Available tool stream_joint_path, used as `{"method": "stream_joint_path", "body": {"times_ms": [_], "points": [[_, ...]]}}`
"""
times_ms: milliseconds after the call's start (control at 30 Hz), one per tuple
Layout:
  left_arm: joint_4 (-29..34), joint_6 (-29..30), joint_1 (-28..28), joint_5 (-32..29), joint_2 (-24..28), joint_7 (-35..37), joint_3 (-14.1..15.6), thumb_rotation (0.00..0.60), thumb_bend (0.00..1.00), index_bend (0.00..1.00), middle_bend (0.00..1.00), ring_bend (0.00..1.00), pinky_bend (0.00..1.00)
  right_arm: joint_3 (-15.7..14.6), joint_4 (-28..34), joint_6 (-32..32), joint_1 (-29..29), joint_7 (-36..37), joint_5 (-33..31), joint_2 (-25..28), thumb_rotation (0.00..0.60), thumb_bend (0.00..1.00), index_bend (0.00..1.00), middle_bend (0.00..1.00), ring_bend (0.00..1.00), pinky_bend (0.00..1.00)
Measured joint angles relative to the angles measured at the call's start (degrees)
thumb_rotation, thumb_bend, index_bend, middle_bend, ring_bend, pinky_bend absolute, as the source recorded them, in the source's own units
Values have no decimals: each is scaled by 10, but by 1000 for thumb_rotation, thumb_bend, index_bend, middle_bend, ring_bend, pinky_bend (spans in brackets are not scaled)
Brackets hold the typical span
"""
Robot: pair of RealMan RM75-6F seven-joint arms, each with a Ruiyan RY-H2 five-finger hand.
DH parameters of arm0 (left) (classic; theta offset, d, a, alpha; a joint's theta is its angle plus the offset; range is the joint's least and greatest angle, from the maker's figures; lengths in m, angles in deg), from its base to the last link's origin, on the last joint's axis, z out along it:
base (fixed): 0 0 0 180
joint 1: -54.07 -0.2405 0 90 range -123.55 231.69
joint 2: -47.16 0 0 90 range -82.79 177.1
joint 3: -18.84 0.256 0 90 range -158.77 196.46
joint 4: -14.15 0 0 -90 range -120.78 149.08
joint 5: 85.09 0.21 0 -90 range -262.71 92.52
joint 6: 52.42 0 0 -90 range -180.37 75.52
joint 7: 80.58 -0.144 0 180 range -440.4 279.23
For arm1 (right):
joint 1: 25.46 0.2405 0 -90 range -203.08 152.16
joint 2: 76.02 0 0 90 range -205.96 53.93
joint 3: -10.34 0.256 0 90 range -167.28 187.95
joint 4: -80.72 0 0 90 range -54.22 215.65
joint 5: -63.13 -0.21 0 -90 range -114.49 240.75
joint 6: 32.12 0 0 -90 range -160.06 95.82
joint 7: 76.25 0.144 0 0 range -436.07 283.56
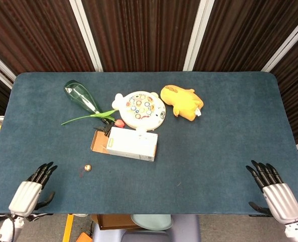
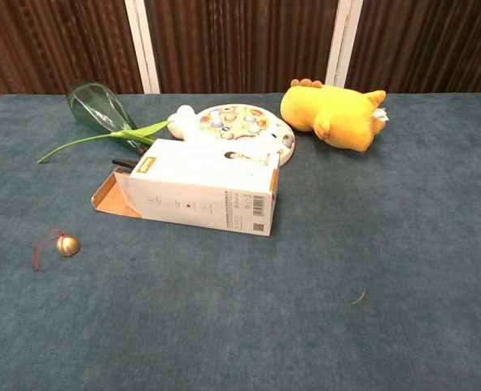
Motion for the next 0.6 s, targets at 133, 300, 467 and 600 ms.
{"method": "stream_joint_path", "body": {"times_ms": [133,300,467,600], "points": [[-6,-18,31,-9,-41,-21,-24,600,404,58,630,715,846,9,1,34,12,-19,-28,-11,600,241,0,0,0,0],[-27,-27,52,-8,-84,-36,-37,600,406,239,986,1000,1000,21,2,71,29,-33,-61,-23,600,241,0,0,0,0],[-73,-30,70,-14,-147,-44,-52,600,408,339,1000,1000,1000,26,4,83,37,-48,-74,-31,600,241,0,0,0,0],[-93,-48,86,-39,-171,-63,-66,600,412,358,1000,1000,1000,24,5,83,37,-46,-73,-29,600,241,0,0,0,0]]}}
